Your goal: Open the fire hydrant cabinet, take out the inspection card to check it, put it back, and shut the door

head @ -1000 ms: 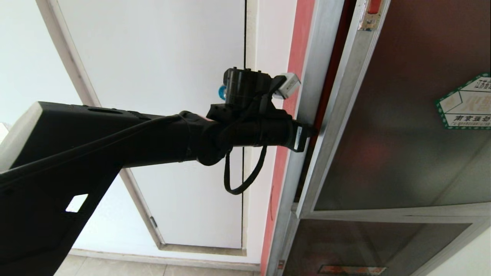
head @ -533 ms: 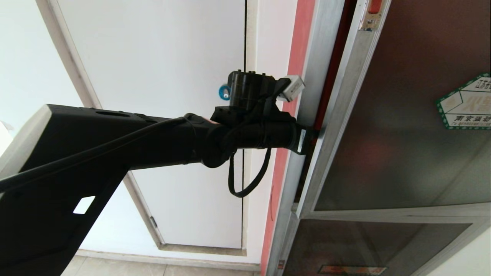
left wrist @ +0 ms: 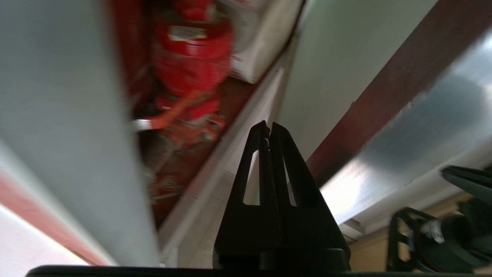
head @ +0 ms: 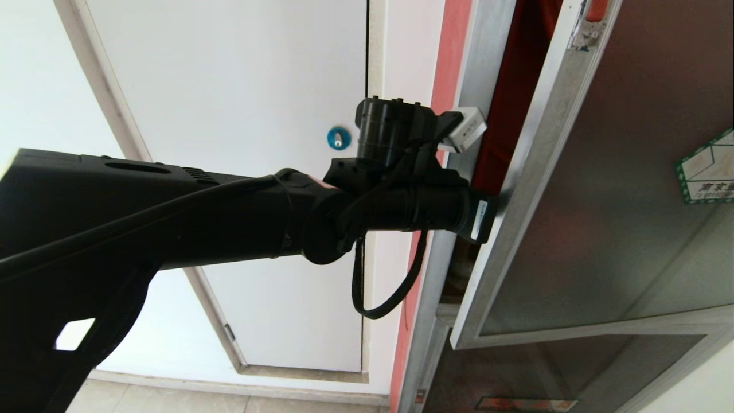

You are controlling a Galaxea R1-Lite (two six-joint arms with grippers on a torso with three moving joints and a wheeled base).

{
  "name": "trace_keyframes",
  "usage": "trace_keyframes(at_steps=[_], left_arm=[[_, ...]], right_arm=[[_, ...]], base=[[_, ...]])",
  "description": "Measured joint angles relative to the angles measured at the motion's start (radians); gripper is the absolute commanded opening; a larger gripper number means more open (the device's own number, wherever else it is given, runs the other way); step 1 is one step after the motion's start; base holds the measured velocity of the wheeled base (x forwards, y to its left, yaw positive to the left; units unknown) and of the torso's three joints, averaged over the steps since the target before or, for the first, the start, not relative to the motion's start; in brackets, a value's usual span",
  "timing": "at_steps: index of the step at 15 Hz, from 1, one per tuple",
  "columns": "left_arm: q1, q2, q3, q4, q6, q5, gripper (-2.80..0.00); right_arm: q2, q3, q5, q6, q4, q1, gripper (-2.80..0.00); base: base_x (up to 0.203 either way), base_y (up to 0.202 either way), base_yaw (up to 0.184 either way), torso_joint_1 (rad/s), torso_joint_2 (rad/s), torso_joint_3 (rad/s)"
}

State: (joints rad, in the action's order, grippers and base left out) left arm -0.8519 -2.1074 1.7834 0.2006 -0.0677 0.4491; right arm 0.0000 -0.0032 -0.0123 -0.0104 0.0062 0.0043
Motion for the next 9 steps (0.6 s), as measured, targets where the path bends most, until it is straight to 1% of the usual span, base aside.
trace_keyframes(at_steps=[2,6,9], left_arm=[[-0.022,0.023,-0.036,0.002,0.005,0.000,-2.80],[-0.089,0.085,-0.124,0.002,0.042,-0.002,-2.80],[-0.140,0.124,-0.168,0.002,0.048,-0.010,-2.80]], right_arm=[[0.000,0.000,0.000,0.000,0.000,0.000,-2.80],[0.000,0.000,0.000,0.000,0.000,0.000,-2.80],[0.000,0.000,0.000,0.000,0.000,0.000,-2.80]], base=[[0.000,0.000,0.000,0.000,0.00,0.000],[0.000,0.000,0.000,0.000,0.00,0.000],[0.000,0.000,0.000,0.000,0.00,0.000]])
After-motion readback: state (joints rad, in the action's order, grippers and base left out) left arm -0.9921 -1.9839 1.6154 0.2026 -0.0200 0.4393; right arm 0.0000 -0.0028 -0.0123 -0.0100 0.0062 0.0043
